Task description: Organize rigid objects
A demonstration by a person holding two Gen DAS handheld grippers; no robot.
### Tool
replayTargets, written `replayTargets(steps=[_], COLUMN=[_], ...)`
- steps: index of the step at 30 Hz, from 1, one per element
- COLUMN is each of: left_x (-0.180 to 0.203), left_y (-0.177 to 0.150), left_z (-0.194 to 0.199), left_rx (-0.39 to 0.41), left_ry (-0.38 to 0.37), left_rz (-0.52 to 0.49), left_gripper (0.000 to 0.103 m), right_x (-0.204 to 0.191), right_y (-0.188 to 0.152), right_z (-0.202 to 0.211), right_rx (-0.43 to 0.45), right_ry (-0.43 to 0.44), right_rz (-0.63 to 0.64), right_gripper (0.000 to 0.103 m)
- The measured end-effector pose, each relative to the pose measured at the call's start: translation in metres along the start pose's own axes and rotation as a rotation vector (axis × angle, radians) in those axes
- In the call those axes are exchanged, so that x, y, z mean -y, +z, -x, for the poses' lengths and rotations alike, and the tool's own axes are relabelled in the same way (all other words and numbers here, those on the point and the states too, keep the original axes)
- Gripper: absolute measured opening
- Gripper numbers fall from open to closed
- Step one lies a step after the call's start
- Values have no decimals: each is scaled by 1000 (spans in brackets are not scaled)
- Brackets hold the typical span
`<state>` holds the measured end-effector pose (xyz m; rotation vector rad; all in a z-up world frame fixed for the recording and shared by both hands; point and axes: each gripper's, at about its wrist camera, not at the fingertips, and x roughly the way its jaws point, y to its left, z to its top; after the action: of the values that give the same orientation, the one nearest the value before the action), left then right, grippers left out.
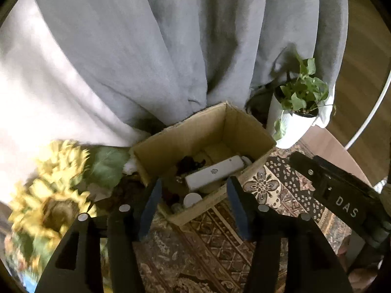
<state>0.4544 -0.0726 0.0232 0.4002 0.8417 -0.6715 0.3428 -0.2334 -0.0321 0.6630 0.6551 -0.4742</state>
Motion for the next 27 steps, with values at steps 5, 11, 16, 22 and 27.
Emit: replayTargets(steps=[5,11,16,22,27], left_x=[24,56,89,126,147], left_y=[-26,-66,-107,-154,-185], left_z=[36,73,107,147,180], left_rx=[78,133,184,233,286], left_ry=[95,150,233,340,430], left_rz=[48,166,260,323,361], left_gripper=[65,79,86,93,99], right_x=[12,35,56,77,88], right_y=[-9,-21,-37,-61,-80], right_z=[30,70,111,156,186], right_rx=[13,22,41,93,112], right_ry=[-26,-30,-16,-14,16], right_rz=[106,242,366,455,515], right_gripper=[57,62,71,81,83])
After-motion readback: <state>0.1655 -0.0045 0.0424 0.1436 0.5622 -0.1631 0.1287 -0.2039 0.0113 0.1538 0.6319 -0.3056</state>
